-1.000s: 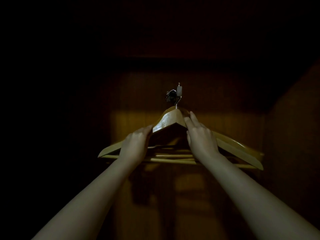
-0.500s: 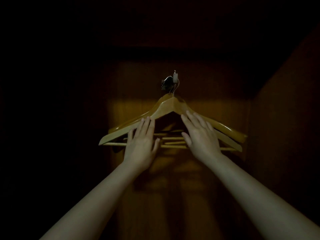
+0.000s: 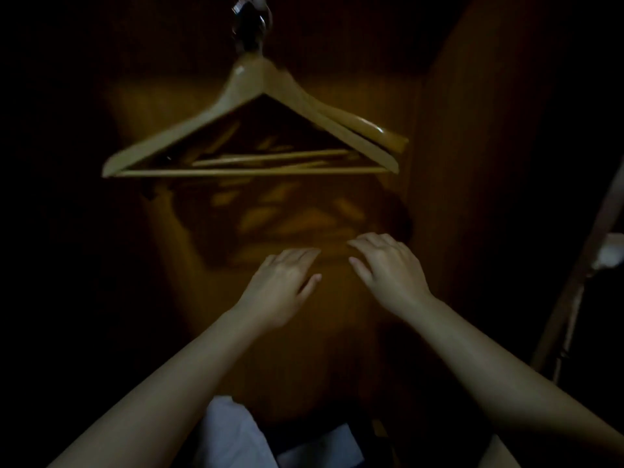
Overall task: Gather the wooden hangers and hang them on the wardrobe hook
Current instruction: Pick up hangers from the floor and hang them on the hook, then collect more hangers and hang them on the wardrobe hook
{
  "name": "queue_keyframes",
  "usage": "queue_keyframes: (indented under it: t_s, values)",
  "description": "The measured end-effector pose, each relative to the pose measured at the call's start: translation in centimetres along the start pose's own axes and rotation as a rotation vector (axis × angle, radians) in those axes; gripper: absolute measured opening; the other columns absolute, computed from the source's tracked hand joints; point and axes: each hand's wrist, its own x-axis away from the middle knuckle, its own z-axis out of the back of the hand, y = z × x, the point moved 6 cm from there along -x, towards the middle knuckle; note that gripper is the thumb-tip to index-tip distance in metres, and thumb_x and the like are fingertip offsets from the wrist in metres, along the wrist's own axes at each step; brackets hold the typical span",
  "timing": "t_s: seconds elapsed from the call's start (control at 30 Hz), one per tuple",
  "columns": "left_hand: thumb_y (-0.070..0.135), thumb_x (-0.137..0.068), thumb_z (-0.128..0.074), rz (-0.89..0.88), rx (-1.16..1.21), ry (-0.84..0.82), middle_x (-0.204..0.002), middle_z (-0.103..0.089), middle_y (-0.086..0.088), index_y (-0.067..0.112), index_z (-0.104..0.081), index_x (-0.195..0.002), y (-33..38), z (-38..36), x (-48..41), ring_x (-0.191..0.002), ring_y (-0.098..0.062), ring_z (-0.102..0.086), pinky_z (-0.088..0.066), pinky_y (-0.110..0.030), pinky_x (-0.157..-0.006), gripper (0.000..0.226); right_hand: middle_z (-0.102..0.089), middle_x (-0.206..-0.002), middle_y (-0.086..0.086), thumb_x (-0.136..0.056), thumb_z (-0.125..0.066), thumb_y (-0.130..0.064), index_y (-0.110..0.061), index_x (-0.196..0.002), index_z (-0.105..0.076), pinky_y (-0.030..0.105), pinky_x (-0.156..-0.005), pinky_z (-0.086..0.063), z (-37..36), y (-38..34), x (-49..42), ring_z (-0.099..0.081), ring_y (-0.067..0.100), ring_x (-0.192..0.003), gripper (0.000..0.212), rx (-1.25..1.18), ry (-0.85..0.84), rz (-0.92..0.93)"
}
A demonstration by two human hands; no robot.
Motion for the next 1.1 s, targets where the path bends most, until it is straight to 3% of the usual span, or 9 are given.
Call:
queue_keyframes:
  t_s: [0.13, 0.23, 0.27, 0.37, 0.5, 0.63, 0.77, 0.87, 1.1]
  values:
    - [0.039, -0.099, -0.033, -0.031, 0.1, -0.239, -0.149, -0.038, -0.003, 0.019, -0.03, -0.144, 3.7, -6.6, 1.8, -0.136, -0.018, -0.037, -0.032, -0.034, -0.111, 0.05, -0.058, -0.129, -0.004, -0.097, -0.042, -0.032, -0.023, -0.13, -0.051, 0.032, -0.089, -0.047, -2.9, 4.0, 7.4, -0.057, 0.018, -0.115, 0.035, -0.026, -0.163, -0.177]
    - [0.038, -0.099, -0.035, -0.083, 0.19, -0.412, -0.121, -0.06, -0.007, 0.02, -0.043, -0.135, 7.3, -12.0, 3.9, -0.1, -0.018, -0.06, -0.047, -0.032, -0.085, 0.041, -0.062, -0.122, -0.005, -0.098, -0.039, -0.034, -0.026, -0.124, -0.054, 0.028, -0.079, -0.044, -4.9, 7.1, 14.3, -0.061, 0.017, -0.108, 0.031, -0.049, -0.272, -0.304]
    - [0.037, -0.099, -0.036, -0.104, 0.212, -0.467, -0.112, -0.064, -0.007, 0.02, -0.046, -0.131, 8.8, -13.9, 4.8, -0.09, -0.017, -0.06, -0.047, -0.031, -0.078, 0.038, -0.064, -0.118, -0.005, -0.098, -0.039, -0.033, -0.026, -0.12, -0.056, 0.026, -0.075, -0.041, -5.6, 8.1, 16.8, -0.062, 0.016, -0.104, 0.029, -0.058, -0.313, -0.346]
    - [0.036, -0.098, -0.039, -0.142, 0.263, -0.606, -0.098, -0.064, -0.004, 0.02, -0.05, -0.127, 13.3, -19.1, 7.5, -0.083, -0.019, -0.059, -0.045, -0.03, -0.071, 0.035, -0.066, -0.109, -0.001, -0.096, -0.039, -0.032, -0.025, -0.109, -0.058, 0.026, -0.069, -0.036, -7.4, 11.6, 25.2, -0.062, 0.022, -0.098, 0.024, -0.076, -0.448, -0.496]
    - [0.034, -0.098, -0.04, -0.189, 0.303, -0.781, -0.095, -0.064, -0.005, 0.017, -0.052, -0.124, 20.0, -25.1, 12.0, -0.071, -0.015, -0.057, -0.043, -0.029, -0.06, 0.033, -0.068, -0.102, 0.0, -0.096, -0.037, -0.034, -0.024, -0.106, -0.059, 0.032, -0.07, -0.051, -7.8, 15.4, 37.4, -0.065, 0.024, -0.09, 0.026, -0.052, -0.586, -0.671]
    - [0.034, -0.097, -0.042, -0.191, 0.333, -0.952, -0.11, -0.066, -0.01, 0.016, -0.055, -0.119, 26.3, -30.5, 17.9, -0.093, -0.026, -0.062, -0.052, -0.036, -0.074, 0.032, -0.068, -0.107, -0.001, -0.096, -0.039, -0.037, -0.024, -0.111, -0.06, 0.028, -0.071, -0.045, -6.6, 17.9, 50.2, -0.064, 0.023, -0.095, 0.028, -0.145, -0.662, -0.94]
    - [0.029, -0.096, -0.046, -0.11, 0.433, -1.103, -0.114, -0.065, -0.01, 0.011, -0.057, -0.121, 32.4, -35.0, 24.4, -0.097, -0.021, -0.06, -0.048, -0.028, -0.08, 0.033, -0.064, -0.118, 0.003, -0.096, -0.042, -0.037, -0.024, -0.119, -0.058, 0.03, -0.083, -0.045, -5.2, 18.8, 63.6, -0.06, 0.025, -0.105, 0.031, -0.275, -0.733, -1.279]
    - [0.026, -0.095, -0.048, -0.055, 0.439, -1.212, -0.117, -0.062, -0.011, 0.009, -0.057, -0.117, 36.1, -37.6, 28.6, -0.103, -0.024, -0.058, -0.05, -0.032, -0.088, 0.029, -0.063, -0.12, 0.006, -0.096, -0.044, -0.036, -0.02, -0.121, -0.057, 0.032, -0.086, -0.048, -3.9, 18.4, 72.5, -0.06, 0.025, -0.104, 0.033, -0.356, -0.781, -1.462]
    - [0.026, -0.097, -0.043, -0.183, 0.18, -1.436, -0.133, -0.052, -0.017, 0.007, -0.045, -0.132, 41.9, -42.4, 32.5, -0.119, -0.029, -0.052, -0.045, -0.035, -0.098, 0.039, -0.062, -0.118, 0.017, -0.095, -0.046, -0.021, -0.005, -0.115, -0.062, 0.029, -0.08, -0.043, -0.7, 16.7, 86.7, -0.059, 0.029, -0.101, 0.03, -0.473, -0.733, -1.791]
